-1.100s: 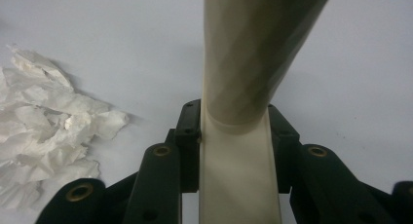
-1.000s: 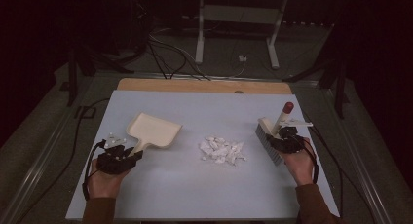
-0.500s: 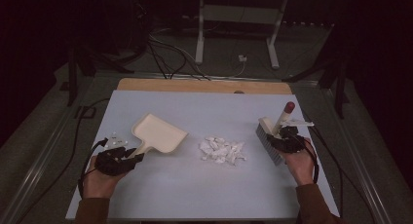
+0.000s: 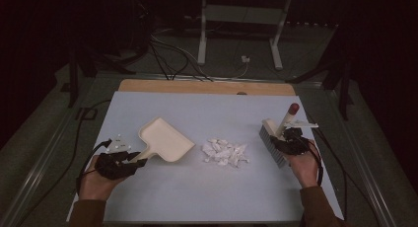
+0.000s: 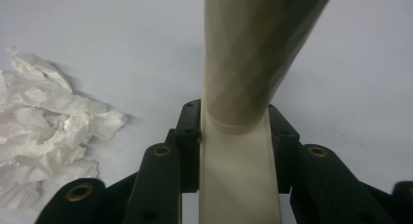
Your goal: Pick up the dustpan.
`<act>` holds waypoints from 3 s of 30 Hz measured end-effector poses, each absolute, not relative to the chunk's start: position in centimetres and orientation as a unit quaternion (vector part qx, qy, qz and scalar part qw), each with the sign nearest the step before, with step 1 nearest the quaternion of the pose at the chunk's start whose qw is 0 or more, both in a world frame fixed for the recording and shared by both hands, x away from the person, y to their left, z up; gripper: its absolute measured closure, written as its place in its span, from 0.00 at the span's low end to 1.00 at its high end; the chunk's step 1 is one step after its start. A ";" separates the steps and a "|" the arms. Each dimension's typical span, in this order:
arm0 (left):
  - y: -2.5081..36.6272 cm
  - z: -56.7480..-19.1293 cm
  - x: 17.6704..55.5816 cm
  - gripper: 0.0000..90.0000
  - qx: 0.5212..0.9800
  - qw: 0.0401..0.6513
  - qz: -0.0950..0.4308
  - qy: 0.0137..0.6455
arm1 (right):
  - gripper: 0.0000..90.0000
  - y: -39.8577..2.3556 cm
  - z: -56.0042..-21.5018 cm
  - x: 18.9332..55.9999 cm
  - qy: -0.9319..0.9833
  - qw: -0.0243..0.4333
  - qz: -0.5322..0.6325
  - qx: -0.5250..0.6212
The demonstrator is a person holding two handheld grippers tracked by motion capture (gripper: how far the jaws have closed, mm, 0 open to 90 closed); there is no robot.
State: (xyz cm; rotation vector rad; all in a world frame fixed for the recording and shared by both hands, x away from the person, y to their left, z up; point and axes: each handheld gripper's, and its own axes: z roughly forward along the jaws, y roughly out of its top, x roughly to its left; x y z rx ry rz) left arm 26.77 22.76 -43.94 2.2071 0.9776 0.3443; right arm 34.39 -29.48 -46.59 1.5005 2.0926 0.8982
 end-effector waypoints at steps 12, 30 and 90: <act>22.3 -43.6 26.8 0.73 0.870 0.343 0.119 0.333 | 0.74 -29.5 -46.6 34.4 0.752 0.201 0.324 0.538; 21.2 -43.8 26.8 0.73 0.892 0.316 0.108 0.305 | 0.74 -29.5 -46.6 34.4 0.752 0.196 0.328 0.537; 16.9 -46.0 28.6 0.73 0.934 0.257 0.061 0.243 | 0.74 -29.4 -46.6 34.5 0.755 0.195 0.330 0.532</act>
